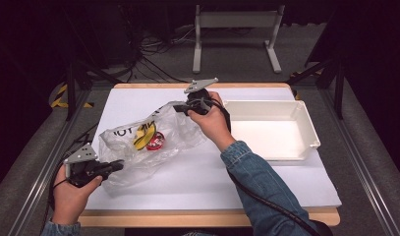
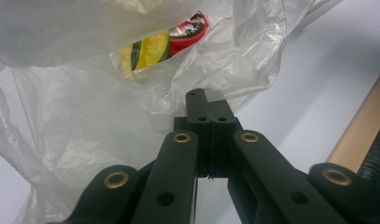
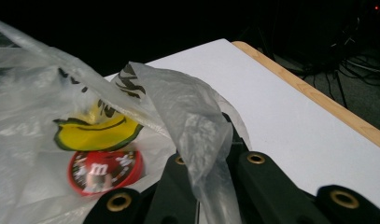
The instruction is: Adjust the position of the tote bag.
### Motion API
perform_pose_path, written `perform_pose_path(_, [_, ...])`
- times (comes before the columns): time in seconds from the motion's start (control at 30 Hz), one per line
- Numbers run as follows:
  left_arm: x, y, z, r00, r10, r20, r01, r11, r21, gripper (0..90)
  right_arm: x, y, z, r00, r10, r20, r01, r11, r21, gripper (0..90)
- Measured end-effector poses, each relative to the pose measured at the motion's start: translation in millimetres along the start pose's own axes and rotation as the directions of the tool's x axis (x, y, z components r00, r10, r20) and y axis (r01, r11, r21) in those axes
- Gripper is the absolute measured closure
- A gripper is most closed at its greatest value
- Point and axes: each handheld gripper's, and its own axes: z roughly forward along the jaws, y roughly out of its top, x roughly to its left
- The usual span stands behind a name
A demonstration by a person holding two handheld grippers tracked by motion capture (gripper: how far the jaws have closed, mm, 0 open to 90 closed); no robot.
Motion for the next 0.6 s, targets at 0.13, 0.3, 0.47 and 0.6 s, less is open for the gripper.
perform_pose_path(0.13, [2.0, -0.8, 1.2, 1.0, -0.003, -0.005, 0.003, 1.0, 0.004, 90.0, -4.1, -4.2, 14.7, 0.9997, 0.023, 0.013, -0.023, 1.0, 0.002, 87.1])
perform_pose_path(0.3, [7.1, -4.7, 2.0, 0.9995, -0.029, -0.012, 0.029, 0.9992, 0.027, 90.0, -10.7, -15.0, 38.7, 0.9975, 0.064, 0.03, -0.065, 0.998, 0.02, 84.5])
perform_pose_path(0.47, [10.6, -6.9, 5.7, 0.9993, -0.036, -0.01, 0.036, 0.9987, 0.037, 90.0, -13.0, -30.8, 56.9, 0.9962, 0.08, 0.034, -0.083, 0.993, 0.084, 83.0])
perform_pose_path(0.6, [16.7, -11.5, 11.5, 0.9978, -0.065, -0.013, 0.066, 0.9964, 0.052, 90.0, -13.8, -43.5, 65.8, 0.9947, 0.098, 0.031, -0.101, 0.985, 0.14, 80.0])
